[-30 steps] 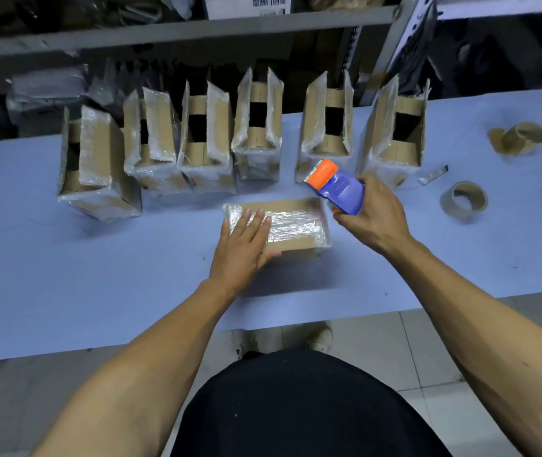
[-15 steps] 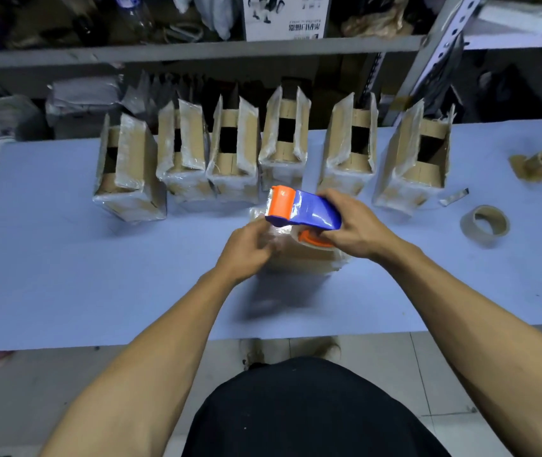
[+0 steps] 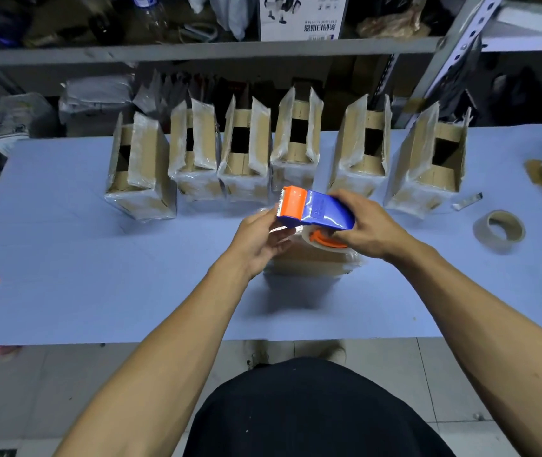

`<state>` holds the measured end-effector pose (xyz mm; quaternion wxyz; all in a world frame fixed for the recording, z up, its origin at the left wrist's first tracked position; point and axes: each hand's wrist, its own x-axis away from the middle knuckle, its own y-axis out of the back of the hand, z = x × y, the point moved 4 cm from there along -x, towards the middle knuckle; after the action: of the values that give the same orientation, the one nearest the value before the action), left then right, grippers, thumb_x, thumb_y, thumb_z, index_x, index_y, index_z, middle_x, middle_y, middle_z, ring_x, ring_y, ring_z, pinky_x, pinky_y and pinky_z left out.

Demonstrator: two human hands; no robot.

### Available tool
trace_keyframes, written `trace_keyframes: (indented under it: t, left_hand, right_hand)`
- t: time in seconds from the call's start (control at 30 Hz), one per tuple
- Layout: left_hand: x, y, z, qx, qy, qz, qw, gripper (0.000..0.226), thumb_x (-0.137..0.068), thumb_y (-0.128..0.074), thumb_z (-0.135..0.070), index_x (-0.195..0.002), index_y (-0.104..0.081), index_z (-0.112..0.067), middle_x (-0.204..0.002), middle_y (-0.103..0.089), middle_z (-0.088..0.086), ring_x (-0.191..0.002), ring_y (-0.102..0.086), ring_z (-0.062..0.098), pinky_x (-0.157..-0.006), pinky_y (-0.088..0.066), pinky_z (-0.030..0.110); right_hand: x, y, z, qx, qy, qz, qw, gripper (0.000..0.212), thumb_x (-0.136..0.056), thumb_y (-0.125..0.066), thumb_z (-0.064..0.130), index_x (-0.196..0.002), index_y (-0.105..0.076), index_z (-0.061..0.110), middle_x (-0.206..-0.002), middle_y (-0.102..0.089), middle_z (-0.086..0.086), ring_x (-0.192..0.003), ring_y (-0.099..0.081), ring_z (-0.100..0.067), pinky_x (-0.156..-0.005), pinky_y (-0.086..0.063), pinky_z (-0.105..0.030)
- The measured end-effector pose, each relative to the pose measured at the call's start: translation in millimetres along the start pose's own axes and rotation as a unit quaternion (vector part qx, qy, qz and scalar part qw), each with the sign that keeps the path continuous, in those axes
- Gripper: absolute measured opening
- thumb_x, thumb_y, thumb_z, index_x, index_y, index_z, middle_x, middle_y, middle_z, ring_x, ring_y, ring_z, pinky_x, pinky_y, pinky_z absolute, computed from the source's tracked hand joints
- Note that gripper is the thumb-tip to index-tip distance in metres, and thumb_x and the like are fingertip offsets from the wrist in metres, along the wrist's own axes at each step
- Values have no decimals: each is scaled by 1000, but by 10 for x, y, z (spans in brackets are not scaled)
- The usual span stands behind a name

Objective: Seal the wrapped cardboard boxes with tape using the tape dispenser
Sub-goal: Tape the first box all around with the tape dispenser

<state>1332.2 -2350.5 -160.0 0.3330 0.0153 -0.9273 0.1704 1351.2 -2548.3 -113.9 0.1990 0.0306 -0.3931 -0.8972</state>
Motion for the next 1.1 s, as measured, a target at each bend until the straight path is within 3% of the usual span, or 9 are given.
trace_keyframes:
  t: [0.1,0.27,0.43,0.73,0.93,1.1]
  left_hand:
    - [-38,66,-23,-86,-54,-50,994,21,-97,-61,-17,-81,-75,-18,-72,-75,-3,-59,-65,7,-60,-48,24]
    - [-113,220,-116,-225,-119,-116,960,38,-96,-58,-9,-61,-68,-21,-46,-57,-12,-40,-47,1,-44,-41,15]
    - [-170,349,49,-177,-76,-137,972,21,-99,-62,-18,-83,-75,-12,-61,-69,-5,-51,-62,6,-50,-47,20]
    - [-253,850,226,-141,-54,-217,964,25,-100,-59,-22,-80,-72,-15,-74,-60,-1,-64,-53,12,-57,-48,23]
    - [-439,873,481,-140,14,-211,967,21,-98,-62,-24,-83,-72,-14,-80,-62,1,-68,-53,14,-57,-48,25]
    - [-546,701,772,-62,84,-220,970,13,-92,-69,-19,-83,-73,-11,-74,-66,4,-52,-51,14,-48,-42,21]
  right_hand:
    - [-17,3,25,17,5,-1,1000,49,-74,-69,43,-117,-54,27,-102,-60,8,-87,-57,-13,-71,-44,-21]
    - [-85,-27,213,86,33,-3,996,45,-73,-65,51,-106,-58,23,-91,-63,3,-77,-56,-19,-67,-46,-31]
    - [-121,-54,309,133,65,35,988,38,-78,-71,46,-106,-57,26,-89,-64,7,-76,-57,-16,-64,-46,-28]
    - [-11,21,200,161,44,59,984,40,-80,-66,59,-107,-53,32,-91,-61,4,-80,-57,-18,-71,-51,-35]
    - [-56,83,204,198,36,64,978,40,-79,-65,56,-108,-55,30,-89,-59,3,-81,-56,-20,-70,-51,-37]
    - [-80,-129,290,236,33,30,971,39,-79,-63,53,-107,-57,26,-82,-52,1,-79,-55,-26,-65,-49,-36]
